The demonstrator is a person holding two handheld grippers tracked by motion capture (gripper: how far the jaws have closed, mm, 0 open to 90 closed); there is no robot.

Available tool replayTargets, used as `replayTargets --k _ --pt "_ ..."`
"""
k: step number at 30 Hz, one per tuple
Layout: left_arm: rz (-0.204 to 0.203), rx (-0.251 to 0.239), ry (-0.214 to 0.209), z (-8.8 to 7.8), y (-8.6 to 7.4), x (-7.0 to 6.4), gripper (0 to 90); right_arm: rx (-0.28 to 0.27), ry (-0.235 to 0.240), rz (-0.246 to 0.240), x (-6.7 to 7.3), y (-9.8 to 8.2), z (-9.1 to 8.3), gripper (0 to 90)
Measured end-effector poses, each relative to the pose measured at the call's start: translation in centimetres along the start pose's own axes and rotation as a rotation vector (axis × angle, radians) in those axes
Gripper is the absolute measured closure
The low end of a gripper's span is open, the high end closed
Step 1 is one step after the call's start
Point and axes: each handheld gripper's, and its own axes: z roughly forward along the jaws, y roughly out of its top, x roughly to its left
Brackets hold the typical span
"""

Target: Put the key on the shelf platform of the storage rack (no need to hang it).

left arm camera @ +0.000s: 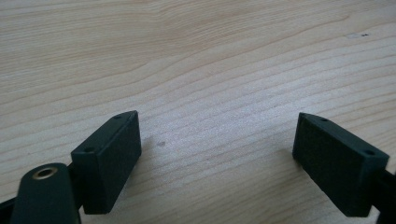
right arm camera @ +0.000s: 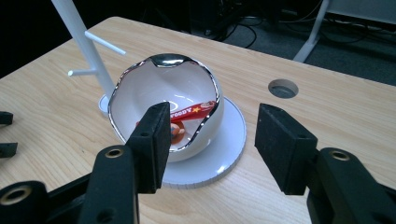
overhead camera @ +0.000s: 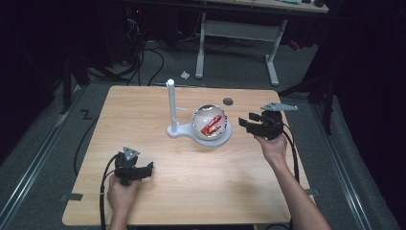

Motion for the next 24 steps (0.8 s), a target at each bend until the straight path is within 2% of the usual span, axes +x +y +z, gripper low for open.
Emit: replayTargets --k 7,21,24 --pt "0.002 0.000 0.000 0.0 0.0 0.0 15.8 0.002 -0.007 0.004 -0.1 -0.6 -1.5 46.8" --pt "0.004 0.000 -0.001 0.0 0.0 0.0 15.8 0.004 -0.004 -0.021 0.4 -1.1 -3.6 46.7" --pt "0.004 0.000 -0.001 0.0 0.0 0.0 15.8 -0.024 -0.003 -0.016 0.5 -1.5 -4.2 47.1"
